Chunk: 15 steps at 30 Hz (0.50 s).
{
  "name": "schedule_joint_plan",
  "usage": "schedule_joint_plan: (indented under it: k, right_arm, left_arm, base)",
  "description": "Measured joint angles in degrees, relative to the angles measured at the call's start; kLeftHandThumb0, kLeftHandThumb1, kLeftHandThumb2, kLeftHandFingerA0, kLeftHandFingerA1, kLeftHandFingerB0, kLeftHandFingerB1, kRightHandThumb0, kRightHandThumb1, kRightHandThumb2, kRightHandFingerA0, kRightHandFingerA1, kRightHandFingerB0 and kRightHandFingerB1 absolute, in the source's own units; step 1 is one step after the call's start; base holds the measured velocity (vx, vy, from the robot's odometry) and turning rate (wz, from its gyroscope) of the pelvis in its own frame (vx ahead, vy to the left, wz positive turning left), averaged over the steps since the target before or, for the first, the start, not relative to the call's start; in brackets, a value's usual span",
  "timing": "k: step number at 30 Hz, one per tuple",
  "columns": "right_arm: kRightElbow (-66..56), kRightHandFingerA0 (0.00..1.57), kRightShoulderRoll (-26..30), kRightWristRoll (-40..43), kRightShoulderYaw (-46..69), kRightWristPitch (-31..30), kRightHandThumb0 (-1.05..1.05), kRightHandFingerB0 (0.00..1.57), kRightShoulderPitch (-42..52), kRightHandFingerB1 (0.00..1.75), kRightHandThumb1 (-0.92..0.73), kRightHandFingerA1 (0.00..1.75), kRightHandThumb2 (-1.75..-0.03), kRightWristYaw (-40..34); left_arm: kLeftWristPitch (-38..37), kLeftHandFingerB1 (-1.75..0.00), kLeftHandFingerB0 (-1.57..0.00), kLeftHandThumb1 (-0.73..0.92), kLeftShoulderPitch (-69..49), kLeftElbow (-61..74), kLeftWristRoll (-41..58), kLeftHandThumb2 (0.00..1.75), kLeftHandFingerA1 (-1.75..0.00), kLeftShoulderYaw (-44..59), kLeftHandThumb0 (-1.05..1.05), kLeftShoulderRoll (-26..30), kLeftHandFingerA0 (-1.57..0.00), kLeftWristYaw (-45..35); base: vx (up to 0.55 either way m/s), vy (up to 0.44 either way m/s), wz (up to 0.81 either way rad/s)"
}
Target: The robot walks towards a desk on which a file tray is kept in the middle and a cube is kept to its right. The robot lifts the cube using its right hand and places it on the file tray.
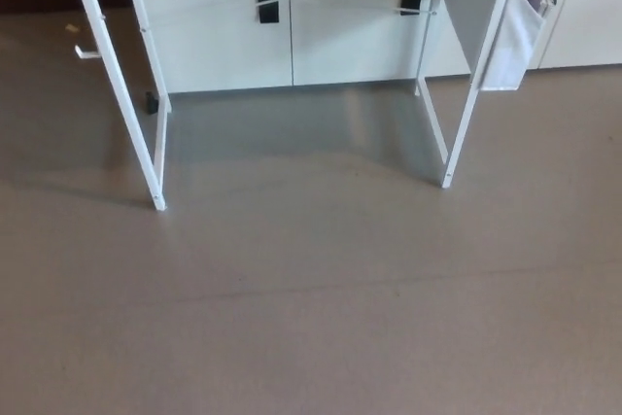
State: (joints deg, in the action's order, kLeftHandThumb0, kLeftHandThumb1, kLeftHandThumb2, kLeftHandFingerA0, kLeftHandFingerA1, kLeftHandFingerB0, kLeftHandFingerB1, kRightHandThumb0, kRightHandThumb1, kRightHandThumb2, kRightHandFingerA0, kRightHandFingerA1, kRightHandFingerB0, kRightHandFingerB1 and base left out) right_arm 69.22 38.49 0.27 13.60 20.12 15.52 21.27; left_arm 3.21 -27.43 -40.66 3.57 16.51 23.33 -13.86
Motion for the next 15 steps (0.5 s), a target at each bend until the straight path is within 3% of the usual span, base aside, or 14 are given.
schedule_joint_plan:
  k: [1, 2, 3, 5, 6, 9, 10, 11, 12, 14, 15]
  right_arm:
    - [0.12, 0.32, -0.20, -0.01, -0.09, 0.28, -0.54, 0.07, -0.30, 0.32, -0.49, 0.52, -0.76, -0.10]
    - [0.13, 0.33, -0.19, 0.05, 0.01, 0.64, -0.53, 0.06, -0.45, 0.32, -0.48, 0.52, -0.76, -0.15]
    - [0.20, 0.42, -0.27, 0.07, 0.04, 1.05, -0.51, 0.07, -0.45, 0.30, -0.50, 0.53, -0.75, -0.14]
    - [0.81, 0.42, -0.32, 0.12, 0.20, 1.11, -0.51, 0.07, -0.32, 0.30, -0.50, 0.53, -0.75, -0.01]
    - [1.04, 0.31, -0.32, 0.12, 0.21, 1.09, -0.51, 0.07, -0.18, 0.31, -0.50, 0.50, -0.74, 0.02]
    - [1.11, 0.40, -0.30, 0.09, 0.13, 0.85, -0.50, 0.07, 0.08, 0.32, -0.52, 0.53, -0.75, 0.12]
    - [1.11, 0.56, -0.31, 0.07, 0.05, 0.86, -0.44, 0.10, 0.09, 0.26, -0.62, 0.47, -0.58, 0.10]
    - [1.09, 0.56, -0.30, 0.07, 0.01, 0.88, -0.44, 0.10, 0.08, 0.26, -0.62, 0.47, -0.58, 0.09]
    - [1.09, 0.39, -0.30, 0.09, 0.04, 0.89, -0.56, 0.07, -0.04, 0.30, -0.50, 0.55, -0.77, 0.11]
    - [0.74, 0.36, -0.26, 0.10, 0.05, 0.86, -0.53, 0.07, -0.04, 0.33, -0.50, 0.53, -0.76, 0.25]
    - [0.66, 0.38, -0.77, 0.09, 0.00, 0.62, -0.49, 0.07, -0.21, 0.31, -0.50, 0.52, -0.74, 0.20]
  left_arm:
    - [-0.08, -0.31, -0.03, 0.78, 0.05, 0.43, -0.07, 1.06, -0.51, 0.09, -0.74, 0.66, -0.12, 0.05]
    - [-0.03, -0.21, -0.03, 0.92, -0.22, 0.67, -0.14, 0.75, -0.44, -0.01, -0.70, 0.82, -0.15, 0.05]
    - [-0.03, -0.51, 0.00, 0.59, -0.50, 0.98, -0.19, 1.15, -0.50, -0.12, -0.36, 1.01, -0.01, 0.04]
    - [-0.07, -0.51, 0.00, 0.59, -0.17, 0.72, -0.21, 1.15, -0.50, -0.20, -0.36, 1.44, -0.01, 0.04]
    - [-0.07, -0.51, 0.00, 0.60, -0.01, 0.46, -0.23, 1.16, -0.50, -0.27, -0.36, 1.46, -0.01, 0.05]
    - [-0.07, -0.51, 0.00, 0.59, 0.47, -0.37, -0.21, 1.15, -0.50, -0.29, -0.35, 1.48, -0.02, 0.06]
    - [-0.07, -0.30, -0.09, 0.92, 0.41, -0.30, -0.21, 0.73, -0.48, -0.29, -0.71, 1.47, -0.24, 0.08]
    - [-0.07, -0.30, -0.09, 0.92, 0.32, -0.27, -0.21, 0.73, -0.48, -0.29, -0.71, 1.47, -0.24, 0.10]
    - [-0.05, -0.33, -0.11, 0.92, -0.03, 0.10, -0.26, 0.70, -0.47, -0.33, -0.70, 1.47, -0.24, 0.21]
    - [0.06, -0.30, -0.09, 0.92, -0.26, 0.33, -0.27, 0.72, -0.46, -0.32, -0.69, 1.42, -0.24, 0.40]
    - [0.29, -0.44, -0.08, 0.79, -0.29, 0.39, -0.25, 1.01, -0.50, -0.27, -0.72, 1.26, -0.17, 0.50]
  base:
    - [0.16, -0.049, -0.81]
    - [0.17, -0.053, -0.60]
    - [0.23, 0.133, -0.35]
    - [0.22, 0.139, -0.05]
    - [0.20, 0.130, -0.13]
    - [0.25, 0.121, 0.08]
    - [0.16, 0.051, 0.17]
    - [0.30, 0.009, 0.12]
    - [0.32, -0.067, 0.16]
    - [0.46, -0.100, 0.29]
    - [0.54, -0.021, 0.05]
